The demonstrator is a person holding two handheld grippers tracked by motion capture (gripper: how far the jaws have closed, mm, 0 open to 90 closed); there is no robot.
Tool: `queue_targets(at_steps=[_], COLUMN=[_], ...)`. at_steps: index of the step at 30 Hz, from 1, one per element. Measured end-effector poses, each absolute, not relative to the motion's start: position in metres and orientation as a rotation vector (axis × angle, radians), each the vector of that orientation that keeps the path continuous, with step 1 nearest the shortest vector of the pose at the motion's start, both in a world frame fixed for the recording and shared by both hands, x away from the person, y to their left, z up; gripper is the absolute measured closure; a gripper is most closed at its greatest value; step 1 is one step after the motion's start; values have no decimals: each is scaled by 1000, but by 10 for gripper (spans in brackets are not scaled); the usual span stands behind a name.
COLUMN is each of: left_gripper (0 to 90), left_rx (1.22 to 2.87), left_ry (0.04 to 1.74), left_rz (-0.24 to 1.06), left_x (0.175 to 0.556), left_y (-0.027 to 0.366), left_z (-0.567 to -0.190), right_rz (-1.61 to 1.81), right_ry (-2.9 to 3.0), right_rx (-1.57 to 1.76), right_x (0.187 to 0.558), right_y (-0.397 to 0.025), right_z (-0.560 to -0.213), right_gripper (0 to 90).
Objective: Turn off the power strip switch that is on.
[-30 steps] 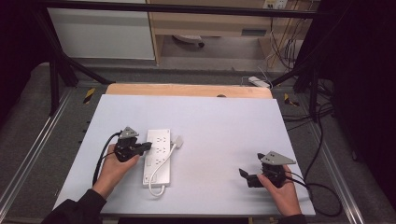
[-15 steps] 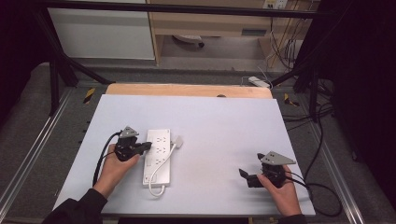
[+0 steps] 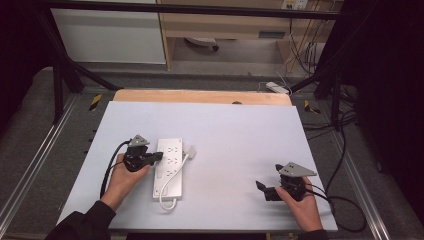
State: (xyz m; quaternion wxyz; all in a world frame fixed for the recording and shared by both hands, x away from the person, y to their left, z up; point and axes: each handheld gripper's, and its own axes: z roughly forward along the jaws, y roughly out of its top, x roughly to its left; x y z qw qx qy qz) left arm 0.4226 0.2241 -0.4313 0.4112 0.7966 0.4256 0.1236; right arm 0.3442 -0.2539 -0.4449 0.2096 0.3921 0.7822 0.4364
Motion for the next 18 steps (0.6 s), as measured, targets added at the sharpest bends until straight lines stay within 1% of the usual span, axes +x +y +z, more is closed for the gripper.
queue_targets(at_steps=[18], left_gripper=[900], left_rx=[2002], left_ry=[1079], left_rz=[286], left_x=[425], left_y=[225], left_z=[-431], right_rz=[1208], right_ry=[2179], right_rx=[1083], right_x=[344], right_y=[-254], right_z=[-445], right_gripper=[35])
